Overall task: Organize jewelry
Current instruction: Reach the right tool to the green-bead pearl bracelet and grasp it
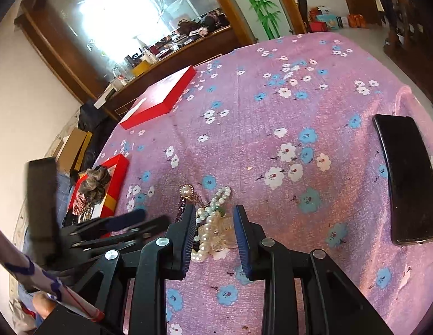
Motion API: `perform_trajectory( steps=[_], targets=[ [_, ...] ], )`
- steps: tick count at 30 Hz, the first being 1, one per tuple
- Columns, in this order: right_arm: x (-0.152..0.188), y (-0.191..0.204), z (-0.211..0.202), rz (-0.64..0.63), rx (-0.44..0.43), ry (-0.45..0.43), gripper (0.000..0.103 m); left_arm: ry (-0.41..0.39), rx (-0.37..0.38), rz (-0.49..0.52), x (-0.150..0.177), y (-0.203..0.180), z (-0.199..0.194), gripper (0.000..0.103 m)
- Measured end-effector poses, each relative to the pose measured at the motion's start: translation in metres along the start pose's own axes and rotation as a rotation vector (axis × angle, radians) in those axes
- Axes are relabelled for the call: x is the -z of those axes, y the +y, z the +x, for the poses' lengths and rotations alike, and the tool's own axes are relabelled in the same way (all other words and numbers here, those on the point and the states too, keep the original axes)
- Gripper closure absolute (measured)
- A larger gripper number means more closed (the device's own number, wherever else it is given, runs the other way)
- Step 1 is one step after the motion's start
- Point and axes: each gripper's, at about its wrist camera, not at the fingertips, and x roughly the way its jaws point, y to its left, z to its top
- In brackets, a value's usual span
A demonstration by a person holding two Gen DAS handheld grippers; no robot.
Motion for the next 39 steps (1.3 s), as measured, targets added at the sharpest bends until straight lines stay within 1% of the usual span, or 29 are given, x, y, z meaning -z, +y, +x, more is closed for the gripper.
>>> perform_trajectory(
  steps=[2, 5, 8, 9, 10, 11, 12, 13, 14, 17, 19, 23, 24, 25, 27, 31, 32, 36, 38, 39],
  targets=[
    [0.000, -0.001, -0.002, 0.004, -0.004, 0.000, 0.073, 0.008, -0.003, -0.007, -0.004, -0.004, 0.010, 0.053],
    [0.001, 0.000, 0.000, 0.003, -0.003, 0.007, 0.071, -0.011, -0.012, -0.008, -0.009, -0.005, 0.013, 0.053],
    [0.002, 0.000, 0.003, 0.001, 0.003, 0.016, 0.070, -0.038, -0.007, -0.012, -0.011, -0.003, 0.016, 0.054],
    [0.002, 0.000, 0.003, 0.002, 0.005, 0.019, 0.070, -0.044, -0.009, -0.006, -0.011, -0.003, 0.016, 0.057],
    [0.002, 0.000, 0.003, 0.003, 0.006, 0.021, 0.070, -0.054, -0.011, -0.003, -0.011, -0.003, 0.016, 0.065],
    [0.003, 0.000, 0.004, 0.004, 0.009, 0.022, 0.070, -0.059, -0.007, -0.004, -0.011, -0.002, 0.015, 0.071],
    [0.003, 0.000, 0.004, 0.004, 0.011, 0.023, 0.070, -0.059, 0.008, -0.006, -0.012, -0.001, 0.015, 0.081],
    [0.003, 0.000, 0.005, 0.004, 0.013, 0.025, 0.070, -0.053, 0.044, -0.014, -0.013, 0.001, 0.015, 0.089],
    [0.003, 0.000, 0.006, 0.003, 0.016, 0.027, 0.070, -0.048, 0.067, -0.023, -0.013, 0.004, 0.015, 0.089],
    [0.003, -0.002, 0.008, 0.008, 0.024, 0.032, 0.071, -0.060, 0.067, -0.044, -0.014, 0.013, 0.012, 0.089],
    [0.003, -0.004, 0.009, 0.015, 0.025, 0.038, 0.070, -0.062, 0.086, -0.072, -0.016, 0.022, 0.009, 0.089],
    [0.003, -0.006, 0.010, 0.027, 0.029, 0.042, 0.071, -0.048, 0.170, -0.123, -0.018, 0.034, 0.007, 0.089],
    [0.003, -0.006, 0.009, 0.027, 0.026, 0.043, 0.071, -0.039, 0.186, -0.129, -0.018, 0.035, 0.007, 0.086],
    [0.003, -0.006, 0.010, 0.028, 0.026, 0.043, 0.071, -0.032, 0.195, -0.133, -0.019, 0.035, 0.009, 0.077],
    [0.003, -0.006, 0.009, 0.030, 0.028, 0.040, 0.070, -0.022, 0.206, -0.139, -0.018, 0.033, 0.012, 0.064],
    [0.004, -0.006, 0.008, 0.026, 0.025, 0.037, 0.070, -0.011, 0.218, -0.128, -0.016, 0.026, 0.014, 0.063],
    [0.004, -0.005, 0.008, 0.024, 0.025, 0.038, 0.070, -0.009, 0.215, -0.123, -0.016, 0.024, 0.015, 0.063],
    [0.004, -0.004, 0.008, 0.022, 0.021, 0.038, 0.070, -0.032, 0.163, -0.085, -0.013, 0.015, 0.015, 0.063],
    [0.004, -0.004, 0.008, 0.020, 0.021, 0.039, 0.069, -0.044, 0.108, -0.067, -0.012, 0.011, 0.015, 0.075],
    [0.004, -0.004, 0.008, 0.019, 0.021, 0.041, 0.069, -0.053, 0.068, -0.056, -0.011, 0.010, 0.016, 0.083]
  ],
)
